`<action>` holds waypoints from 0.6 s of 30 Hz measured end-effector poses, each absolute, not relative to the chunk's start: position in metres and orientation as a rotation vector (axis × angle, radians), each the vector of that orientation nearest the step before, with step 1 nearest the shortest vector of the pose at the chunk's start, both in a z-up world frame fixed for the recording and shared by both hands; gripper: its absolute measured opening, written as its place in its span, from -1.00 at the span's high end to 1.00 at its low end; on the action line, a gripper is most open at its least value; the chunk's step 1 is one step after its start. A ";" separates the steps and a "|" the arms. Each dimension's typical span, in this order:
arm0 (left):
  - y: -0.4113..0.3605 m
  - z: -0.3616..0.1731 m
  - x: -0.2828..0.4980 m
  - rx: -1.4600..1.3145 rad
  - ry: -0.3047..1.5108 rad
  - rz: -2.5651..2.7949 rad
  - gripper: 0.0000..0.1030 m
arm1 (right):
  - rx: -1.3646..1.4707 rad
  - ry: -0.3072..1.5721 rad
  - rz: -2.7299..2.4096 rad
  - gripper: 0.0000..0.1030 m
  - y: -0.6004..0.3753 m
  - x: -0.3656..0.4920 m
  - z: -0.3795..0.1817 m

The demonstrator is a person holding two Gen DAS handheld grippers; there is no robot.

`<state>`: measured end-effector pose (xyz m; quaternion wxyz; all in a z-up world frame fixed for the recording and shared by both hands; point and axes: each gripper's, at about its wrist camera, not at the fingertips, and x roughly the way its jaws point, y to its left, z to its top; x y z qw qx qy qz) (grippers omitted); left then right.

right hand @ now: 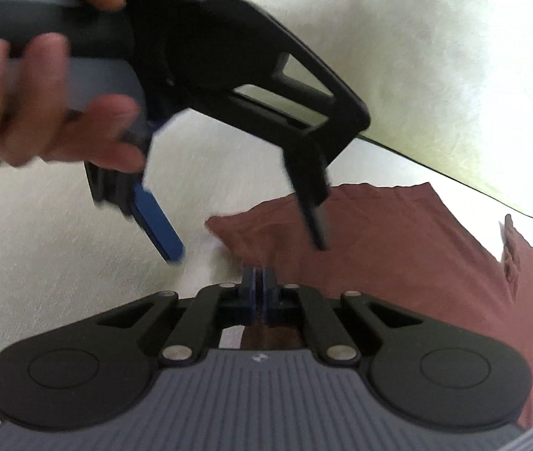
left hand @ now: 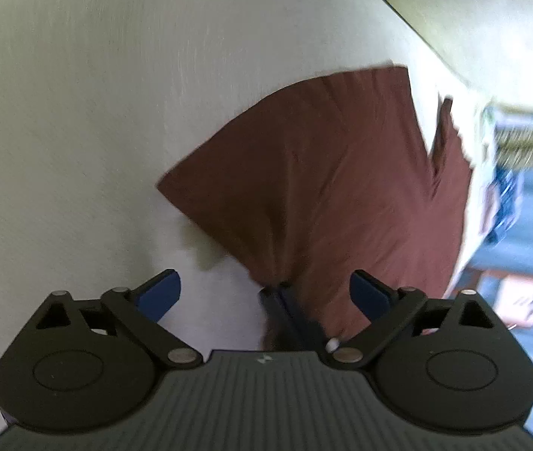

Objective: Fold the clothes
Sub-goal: 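Lower both tools onto the brown garment's waistband edge, then close the right gripper on the waistband while the left gripper closes on it too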

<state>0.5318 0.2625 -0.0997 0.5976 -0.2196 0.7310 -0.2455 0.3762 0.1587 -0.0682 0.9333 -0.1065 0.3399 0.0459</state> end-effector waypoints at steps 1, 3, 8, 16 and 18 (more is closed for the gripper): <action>0.260 -0.103 0.532 -0.518 1.696 -0.571 -0.52 | -0.212 0.693 0.093 0.97 0.158 0.377 -0.067; 0.256 -0.109 0.532 -0.546 1.703 -0.565 -0.32 | -0.200 0.690 0.091 0.97 0.154 0.377 -0.067; 0.261 -0.112 0.533 -0.625 1.686 -0.531 0.21 | -0.170 0.684 0.077 0.97 0.158 0.378 -0.061; 0.267 -0.106 0.530 -0.711 1.622 -0.489 1.00 | -0.153 0.684 0.057 0.92 0.169 0.373 -0.057; 0.259 -0.094 0.528 -0.588 1.575 -0.497 1.00 | -0.168 0.693 0.024 0.59 0.174 0.364 -0.051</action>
